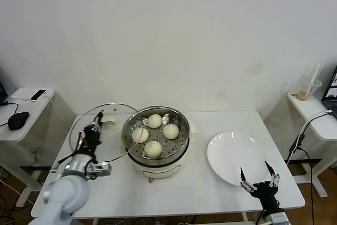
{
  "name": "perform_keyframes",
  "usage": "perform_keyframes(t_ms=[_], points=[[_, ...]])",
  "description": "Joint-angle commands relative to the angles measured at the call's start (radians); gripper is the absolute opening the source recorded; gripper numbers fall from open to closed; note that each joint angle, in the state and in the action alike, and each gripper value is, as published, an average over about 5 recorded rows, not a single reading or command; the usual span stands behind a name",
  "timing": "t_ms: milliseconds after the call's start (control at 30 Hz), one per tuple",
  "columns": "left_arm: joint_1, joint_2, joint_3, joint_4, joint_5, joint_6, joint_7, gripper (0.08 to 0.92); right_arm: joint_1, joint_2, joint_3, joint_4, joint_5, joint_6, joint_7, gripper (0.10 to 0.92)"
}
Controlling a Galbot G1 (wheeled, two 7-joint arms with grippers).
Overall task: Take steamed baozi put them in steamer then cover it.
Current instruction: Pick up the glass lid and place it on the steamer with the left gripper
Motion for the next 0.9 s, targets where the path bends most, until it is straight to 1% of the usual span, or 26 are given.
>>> perform_keyframes(t_ms=[33, 267, 367, 567, 700, 900], points=[[-0.241, -0.118, 0.230, 0.089, 0.127, 0.066, 0.088, 0.138, 0.011, 0.008, -0.016, -0.029, -0.037, 0.001, -0.002, 0.823], [-0.296, -0.218, 0.273, 0.133, 0.211, 0.081, 0.127, 0.138, 0.022, 0.009, -0.025, -0.049, -0.044, 0.003, -0.003, 0.823], [-0.301, -0.264, 0.287, 0.144, 0.253, 0.083, 0.140, 0.138, 0.026, 0.008, -0.029, -0.052, -0.045, 0.003, -0.004, 0.823], [-0.287, -0.328, 0.310, 0.155, 0.307, 0.095, 0.159, 0.138, 0.032, 0.008, -0.040, -0.058, -0.052, 0.001, -0.005, 0.823], [-0.284, -0.355, 0.314, 0.170, 0.326, 0.099, 0.167, 0.138, 0.033, 0.009, -0.044, -0.061, -0.056, 0.000, -0.005, 0.823], [-0.263, -0.368, 0.316, 0.176, 0.342, 0.096, 0.174, 0.138, 0.034, 0.010, -0.050, -0.061, -0.059, -0.005, -0.007, 0.823]])
